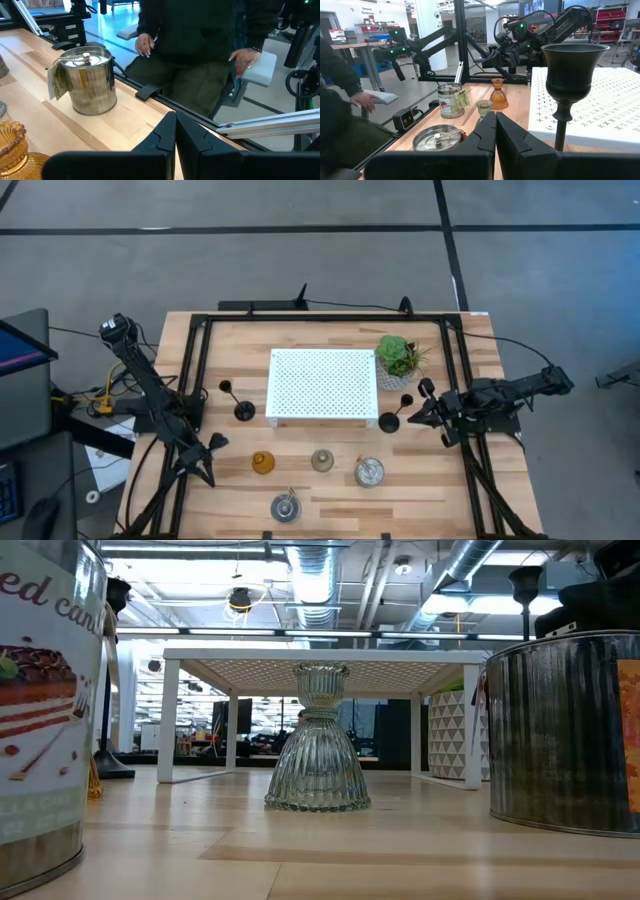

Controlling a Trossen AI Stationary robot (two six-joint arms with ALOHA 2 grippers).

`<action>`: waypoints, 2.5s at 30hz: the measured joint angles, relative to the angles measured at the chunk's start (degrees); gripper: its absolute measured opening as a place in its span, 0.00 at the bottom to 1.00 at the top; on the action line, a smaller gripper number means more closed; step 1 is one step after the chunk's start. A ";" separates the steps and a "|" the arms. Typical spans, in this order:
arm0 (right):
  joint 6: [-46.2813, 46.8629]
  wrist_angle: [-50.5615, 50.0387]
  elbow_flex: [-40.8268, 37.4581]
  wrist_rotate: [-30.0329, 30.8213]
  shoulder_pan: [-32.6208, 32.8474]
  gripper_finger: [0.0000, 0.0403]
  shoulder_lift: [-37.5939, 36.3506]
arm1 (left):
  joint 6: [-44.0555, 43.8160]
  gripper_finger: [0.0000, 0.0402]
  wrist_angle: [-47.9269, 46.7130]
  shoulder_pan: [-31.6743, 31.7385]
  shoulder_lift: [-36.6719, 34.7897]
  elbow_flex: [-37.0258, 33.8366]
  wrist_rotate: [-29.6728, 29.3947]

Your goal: Pick & Place candle stick holders

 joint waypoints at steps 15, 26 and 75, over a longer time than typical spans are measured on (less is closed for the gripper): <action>-0.01 0.01 0.00 0.00 0.00 0.00 0.01 | 0.00 0.02 0.01 -0.01 -0.01 -0.01 -0.01; -0.02 -0.01 0.01 0.00 0.02 0.00 0.02 | 0.00 0.02 0.00 0.00 -0.01 0.00 0.01; 0.00 0.25 -0.01 0.02 0.00 0.00 0.00 | -0.01 0.02 1.69 -0.01 -0.01 -0.01 -0.23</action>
